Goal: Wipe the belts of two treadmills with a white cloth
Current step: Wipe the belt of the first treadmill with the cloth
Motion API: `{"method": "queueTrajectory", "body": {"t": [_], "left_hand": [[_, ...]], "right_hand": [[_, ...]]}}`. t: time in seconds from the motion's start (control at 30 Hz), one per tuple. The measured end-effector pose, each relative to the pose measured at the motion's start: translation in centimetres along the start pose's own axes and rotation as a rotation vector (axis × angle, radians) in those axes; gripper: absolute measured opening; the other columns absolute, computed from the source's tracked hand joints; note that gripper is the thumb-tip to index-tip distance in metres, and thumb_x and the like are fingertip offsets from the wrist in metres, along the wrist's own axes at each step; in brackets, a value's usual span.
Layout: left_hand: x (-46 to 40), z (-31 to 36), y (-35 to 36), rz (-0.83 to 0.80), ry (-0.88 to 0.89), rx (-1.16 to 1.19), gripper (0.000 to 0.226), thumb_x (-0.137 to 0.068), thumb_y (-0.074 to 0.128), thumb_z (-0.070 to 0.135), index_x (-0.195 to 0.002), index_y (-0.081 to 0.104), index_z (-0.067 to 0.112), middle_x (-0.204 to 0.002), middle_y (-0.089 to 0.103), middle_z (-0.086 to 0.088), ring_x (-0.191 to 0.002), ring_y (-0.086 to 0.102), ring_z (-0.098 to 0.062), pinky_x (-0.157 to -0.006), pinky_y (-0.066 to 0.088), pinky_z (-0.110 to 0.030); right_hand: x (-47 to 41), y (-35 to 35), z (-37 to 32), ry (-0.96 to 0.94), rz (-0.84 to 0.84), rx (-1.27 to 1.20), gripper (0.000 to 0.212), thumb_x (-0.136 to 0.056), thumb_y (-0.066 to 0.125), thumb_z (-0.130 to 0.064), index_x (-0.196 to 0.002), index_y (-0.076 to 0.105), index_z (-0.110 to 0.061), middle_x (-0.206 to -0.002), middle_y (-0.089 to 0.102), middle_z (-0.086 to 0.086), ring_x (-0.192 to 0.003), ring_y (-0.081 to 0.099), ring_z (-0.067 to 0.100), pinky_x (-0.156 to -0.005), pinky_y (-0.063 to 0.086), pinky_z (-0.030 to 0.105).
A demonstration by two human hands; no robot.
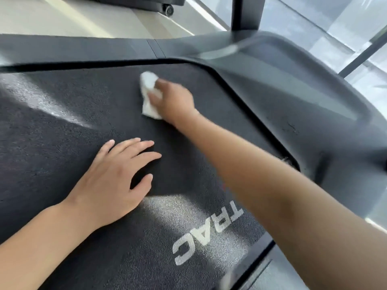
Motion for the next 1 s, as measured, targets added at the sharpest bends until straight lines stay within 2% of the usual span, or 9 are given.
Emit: {"method": "queueTrajectory", "body": {"t": [0.1, 0.2, 0.37, 0.5, 0.63, 0.7, 0.8, 0.93, 1.0], "left_hand": [[0.4, -3.7, -1.8, -0.006, 0.036, -0.017, 0.051, -0.096, 0.040, 0.049, -0.141, 0.061, 0.037, -0.152, 0.053, 0.020, -0.147, 0.042, -0.016, -0.124, 0.025, -0.045], [1.3, -6.6, -2.8, -0.001, -0.006, -0.015, 0.050, -0.097, 0.040, 0.050, -0.142, 0.059, 0.039, -0.155, 0.049, 0.021, -0.149, 0.041, -0.014, -0.123, 0.025, -0.053], [1.1, -6.2, -2.7, 0.039, -0.033, -0.034, 0.049, -0.093, 0.043, 0.047, -0.137, 0.062, 0.034, -0.151, 0.053, 0.013, -0.144, 0.046, -0.016, -0.122, 0.030, -0.054], [0.9, -6.4, -2.9, 0.031, -0.037, -0.020, 0.050, -0.093, 0.045, 0.048, -0.137, 0.063, 0.034, -0.152, 0.052, 0.014, -0.144, 0.047, -0.017, -0.124, 0.028, -0.050], [1.0, -6.2, -3.2, 0.033, -0.036, -0.012, 0.048, -0.093, 0.048, 0.047, -0.137, 0.063, 0.035, -0.152, 0.052, 0.016, -0.143, 0.047, -0.014, -0.124, 0.029, -0.051], [1.1, -6.3, -3.3, 0.054, -0.036, -0.002, 0.047, -0.092, 0.049, 0.045, -0.135, 0.065, 0.033, -0.150, 0.053, 0.014, -0.142, 0.048, -0.015, -0.123, 0.031, -0.051], [1.3, -6.6, -3.4, 0.130, -0.062, 0.055, 0.047, -0.089, 0.051, 0.042, -0.130, 0.068, 0.025, -0.142, 0.054, 0.005, -0.132, 0.052, -0.020, -0.118, 0.039, -0.044], [1.2, -6.5, -3.3, 0.146, -0.050, 0.037, 0.048, -0.088, 0.050, 0.041, -0.129, 0.068, 0.023, -0.135, 0.056, 0.004, -0.129, 0.052, -0.022, -0.114, 0.042, -0.043], [1.1, -6.5, -3.0, 0.128, -0.045, -0.009, 0.051, -0.089, 0.047, 0.042, -0.131, 0.068, 0.023, -0.138, 0.058, 0.002, -0.131, 0.051, -0.025, -0.116, 0.041, -0.048]], "right_hand": [[6.2, 0.6, -3.3, -0.274, -0.039, -0.164, 0.024, -0.095, 0.062, -0.044, -0.105, 0.067, -0.022, -0.092, 0.068, -0.010, -0.084, 0.063, 0.016, -0.071, 0.046, 0.031], [8.9, -0.5, 1.5, -0.372, -0.071, -0.171, 0.028, -0.096, 0.062, -0.047, -0.110, 0.067, -0.024, -0.091, 0.060, -0.018, -0.080, 0.053, 0.007, -0.071, 0.041, 0.026], [2.5, -2.2, 13.3, 0.171, 0.135, 0.011, 0.029, -0.094, 0.059, -0.043, -0.105, 0.066, -0.017, -0.089, 0.067, -0.001, -0.085, 0.062, 0.026, -0.069, 0.040, 0.032], [-5.7, -2.4, 12.1, 0.295, 0.153, 0.042, 0.032, -0.093, 0.050, -0.036, -0.108, 0.064, -0.012, -0.103, 0.070, 0.012, -0.100, 0.063, 0.036, -0.073, 0.038, 0.033], [-8.3, -0.5, 4.1, 0.167, 0.075, -0.022, 0.030, -0.093, 0.049, -0.038, -0.106, 0.065, -0.017, -0.103, 0.069, 0.005, -0.099, 0.063, 0.030, -0.074, 0.037, 0.029], [-6.3, 0.7, -0.1, 0.060, 0.027, -0.079, 0.030, -0.093, 0.052, -0.045, -0.109, 0.067, -0.025, -0.100, 0.070, -0.003, -0.097, 0.064, 0.024, -0.075, 0.041, 0.029], [0.5, 1.3, -3.3, -0.107, -0.024, -0.152, 0.025, -0.094, 0.058, -0.048, -0.096, 0.065, -0.025, -0.083, 0.061, -0.009, -0.081, 0.057, 0.017, -0.071, 0.044, 0.033], [9.2, -0.4, 1.3, -0.277, -0.049, -0.171, 0.022, -0.095, 0.063, -0.047, -0.098, 0.064, -0.025, -0.081, 0.052, -0.016, -0.073, 0.049, 0.008, -0.066, 0.041, 0.030], [11.4, -1.8, 6.6, -0.169, -0.015, -0.119, 0.023, -0.096, 0.063, -0.048, -0.098, 0.063, -0.025, -0.078, 0.051, -0.018, -0.071, 0.049, 0.007, -0.065, 0.039, 0.028]]}}
Point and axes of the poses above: each hand's wrist, its own x-axis away from the middle knuckle, its own y-axis out of the palm, z = x × y, the point moved 3 cm from there along -x, towards the middle knuckle
